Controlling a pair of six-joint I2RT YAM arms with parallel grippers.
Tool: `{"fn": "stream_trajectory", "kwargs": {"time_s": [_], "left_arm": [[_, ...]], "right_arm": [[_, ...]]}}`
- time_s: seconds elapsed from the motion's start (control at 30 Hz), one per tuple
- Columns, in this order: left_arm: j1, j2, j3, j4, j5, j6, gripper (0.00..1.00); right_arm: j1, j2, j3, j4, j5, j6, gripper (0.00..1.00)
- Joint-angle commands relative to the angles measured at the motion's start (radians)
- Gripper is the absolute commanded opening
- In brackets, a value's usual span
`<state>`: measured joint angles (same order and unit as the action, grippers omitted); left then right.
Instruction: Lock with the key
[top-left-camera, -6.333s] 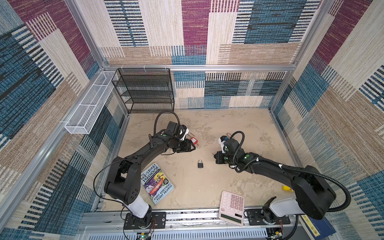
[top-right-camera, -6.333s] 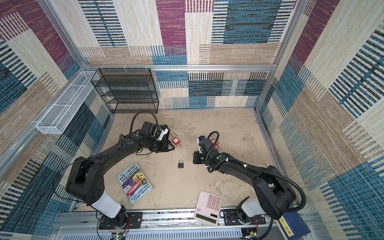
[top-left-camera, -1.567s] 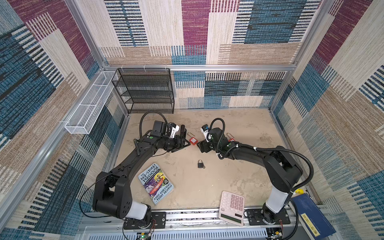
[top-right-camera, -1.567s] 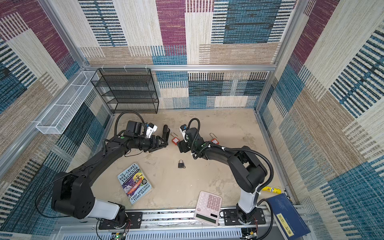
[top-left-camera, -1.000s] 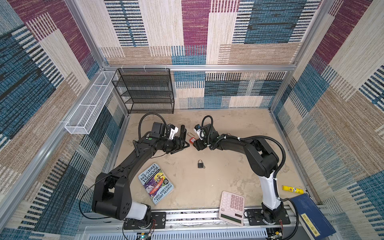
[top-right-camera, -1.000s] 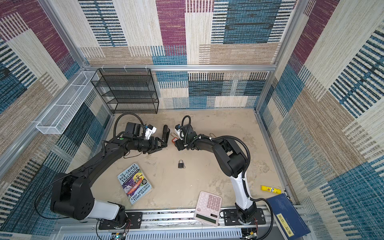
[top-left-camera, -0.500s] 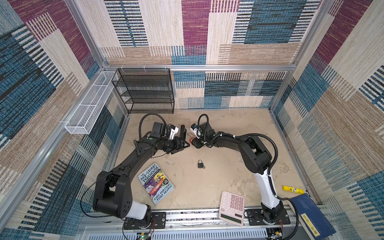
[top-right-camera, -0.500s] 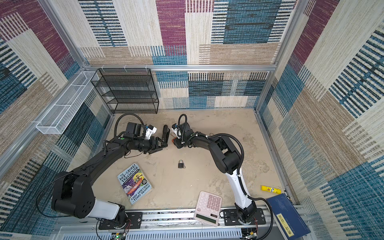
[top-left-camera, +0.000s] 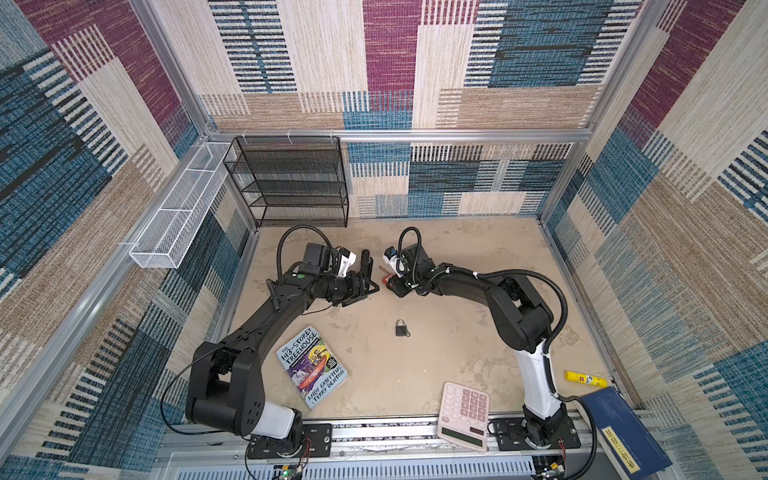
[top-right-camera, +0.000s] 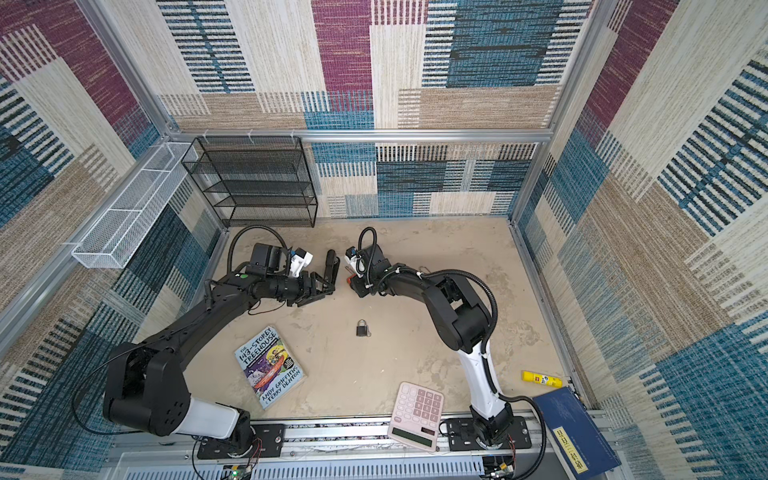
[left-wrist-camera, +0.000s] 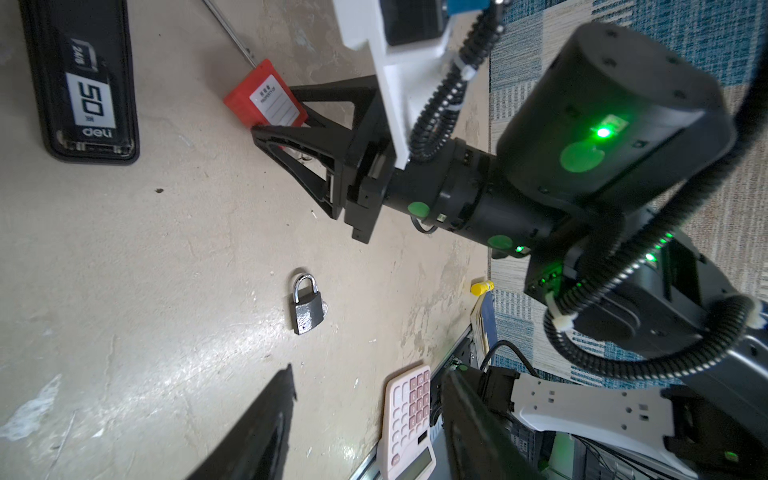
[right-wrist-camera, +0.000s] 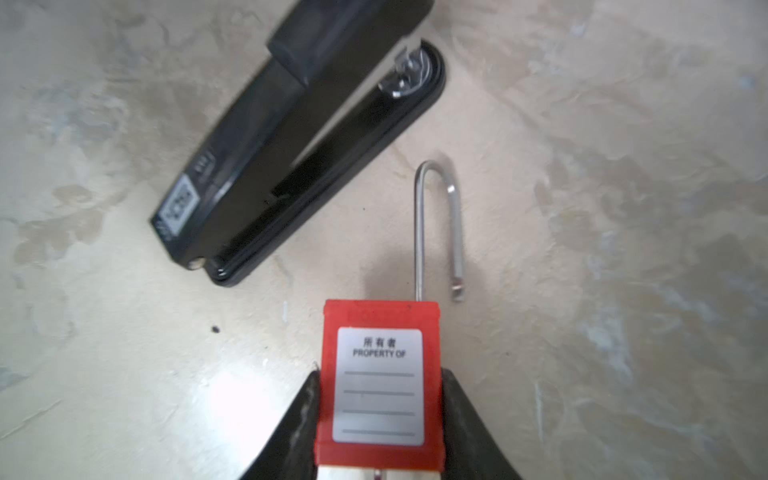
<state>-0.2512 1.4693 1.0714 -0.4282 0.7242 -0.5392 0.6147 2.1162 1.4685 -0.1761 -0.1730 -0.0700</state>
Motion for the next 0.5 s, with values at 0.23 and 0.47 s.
{"fn": "stream_trajectory", "kwargs": {"time_s": [0.23,0.47], "left_arm": [[-0.032,0.040,0.000,0.205,0.007,-0.155,0.57],[-0.077,0.097,0.036,0.248,0.014,-0.184,0.56]], "right_arm": [[-0.064,-0.245,-0.161,0.047,-0.216,-0.005,0.32],[-0.072,-0.384,-0.262,0.066,-0.307,-0.015,0.33]]}}
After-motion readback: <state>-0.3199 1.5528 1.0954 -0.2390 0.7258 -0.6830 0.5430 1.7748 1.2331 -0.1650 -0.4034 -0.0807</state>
